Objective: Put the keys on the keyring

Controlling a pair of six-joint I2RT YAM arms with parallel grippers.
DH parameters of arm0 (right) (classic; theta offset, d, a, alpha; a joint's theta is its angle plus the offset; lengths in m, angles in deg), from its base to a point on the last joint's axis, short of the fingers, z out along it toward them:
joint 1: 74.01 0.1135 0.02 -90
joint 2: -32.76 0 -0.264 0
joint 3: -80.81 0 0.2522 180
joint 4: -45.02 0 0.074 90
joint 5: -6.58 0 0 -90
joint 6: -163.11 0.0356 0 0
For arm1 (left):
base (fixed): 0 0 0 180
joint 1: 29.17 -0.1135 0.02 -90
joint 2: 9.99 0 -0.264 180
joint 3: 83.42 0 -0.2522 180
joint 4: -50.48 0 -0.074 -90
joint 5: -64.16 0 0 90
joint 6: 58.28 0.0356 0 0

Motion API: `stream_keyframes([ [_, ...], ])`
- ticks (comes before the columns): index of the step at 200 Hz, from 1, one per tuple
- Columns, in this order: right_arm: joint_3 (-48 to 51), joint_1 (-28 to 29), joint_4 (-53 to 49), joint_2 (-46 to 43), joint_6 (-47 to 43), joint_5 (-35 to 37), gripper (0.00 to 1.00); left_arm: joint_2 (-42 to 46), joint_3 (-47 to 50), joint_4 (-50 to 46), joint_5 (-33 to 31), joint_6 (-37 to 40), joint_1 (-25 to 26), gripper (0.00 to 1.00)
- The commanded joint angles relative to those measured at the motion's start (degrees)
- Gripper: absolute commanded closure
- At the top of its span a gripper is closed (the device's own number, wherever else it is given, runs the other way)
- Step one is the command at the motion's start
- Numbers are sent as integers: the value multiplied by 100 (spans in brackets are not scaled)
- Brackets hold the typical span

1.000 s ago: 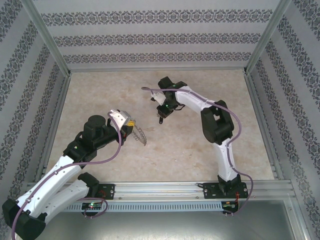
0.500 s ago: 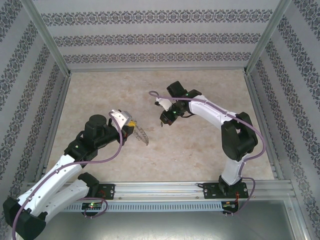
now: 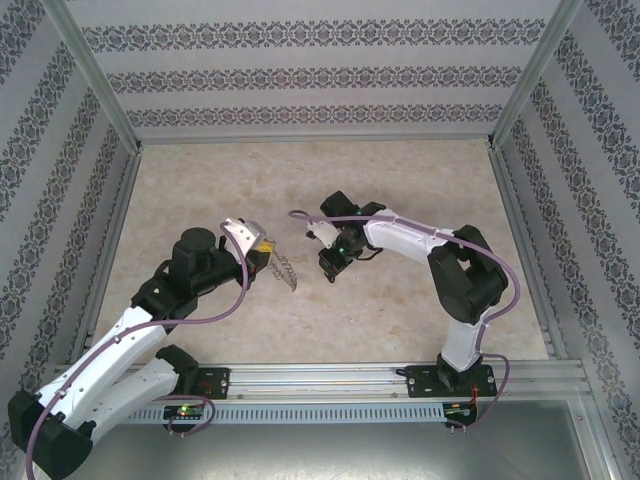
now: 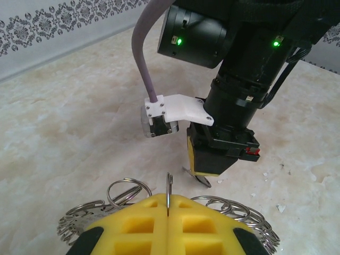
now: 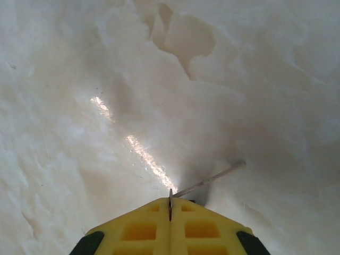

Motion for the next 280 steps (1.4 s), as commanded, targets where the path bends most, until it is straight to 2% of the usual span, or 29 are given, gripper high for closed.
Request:
stream_keyframes([
  [1, -40, -15, 111, 189, 137, 223, 91, 59, 20, 425, 123, -67, -57, 100],
  [62, -828, 81, 0, 851, 58, 270, 84, 221, 38, 287, 45, -56, -59, 100],
  [109, -919, 123, -271, 732, -126, 273, 75, 210, 38, 295, 34, -56, -60, 100],
  [139, -1009, 182, -715, 814, -728, 109, 72, 199, 23, 264, 51, -62, -57, 100],
  [174, -1405, 159, -1383, 916, -1825, 152, 69, 322, 23, 184, 20, -80, -57, 100],
  [214, -2071, 47, -1806, 1274, -2795, -201, 50, 357, -31, 97, 5, -58, -59, 100],
  [236, -2195, 13, -1793, 1414, -3136, -331, 44, 434, -57, 12, -24, -45, -59, 100],
  [256, -2302, 4, -1924, 1586, -3458, -336, 43, 486, -89, -48, -26, -47, -59, 100],
  [280, -2249, -10, -1874, 1646, -3742, -363, 48, 544, -119, -188, -13, -45, -55, 100],
])
